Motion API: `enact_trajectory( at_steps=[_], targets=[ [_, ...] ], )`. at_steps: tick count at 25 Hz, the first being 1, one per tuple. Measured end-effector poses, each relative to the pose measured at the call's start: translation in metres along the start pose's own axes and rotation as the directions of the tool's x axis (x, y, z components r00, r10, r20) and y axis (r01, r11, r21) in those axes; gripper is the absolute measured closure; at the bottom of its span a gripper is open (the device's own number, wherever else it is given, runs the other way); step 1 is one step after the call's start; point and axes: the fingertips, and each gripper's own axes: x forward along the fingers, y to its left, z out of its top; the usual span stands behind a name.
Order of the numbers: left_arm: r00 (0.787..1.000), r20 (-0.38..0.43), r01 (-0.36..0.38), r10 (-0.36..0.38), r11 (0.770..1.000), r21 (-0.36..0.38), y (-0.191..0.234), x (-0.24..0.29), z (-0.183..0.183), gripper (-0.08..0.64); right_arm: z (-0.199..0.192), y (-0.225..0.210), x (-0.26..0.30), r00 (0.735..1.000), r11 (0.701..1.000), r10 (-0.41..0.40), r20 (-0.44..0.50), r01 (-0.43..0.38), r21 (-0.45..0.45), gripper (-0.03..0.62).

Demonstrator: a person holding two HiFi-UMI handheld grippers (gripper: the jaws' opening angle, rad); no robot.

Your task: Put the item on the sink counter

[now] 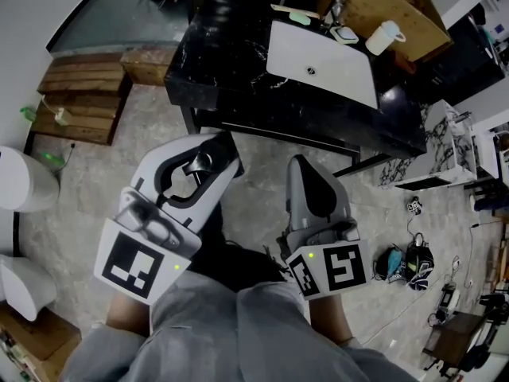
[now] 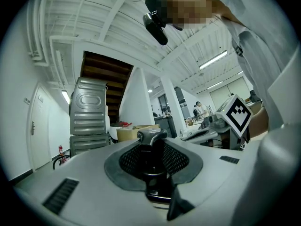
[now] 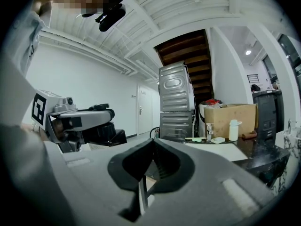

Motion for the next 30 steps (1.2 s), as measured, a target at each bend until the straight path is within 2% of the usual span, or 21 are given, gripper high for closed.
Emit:
enact_trajectory(
  at_steps=[9,30],
  targets=[
    [1.000,0.001,0.022,-0.022,1.000,-0.017,0.037,0.035,-0.013,0.466,-0.002,-0.020,0.044,1.000,1.000,-0.021,-0.018,0.021,-0.002,0.595],
    [0.987,0.011,0.161,-0.161,0.987,-0.007,0.160,0.170,-0.042,0.466,0.020,-0.105,0.196,0.990,0.991,-0.137,-0.032,0.137,-0.001,0.595]
  ],
)
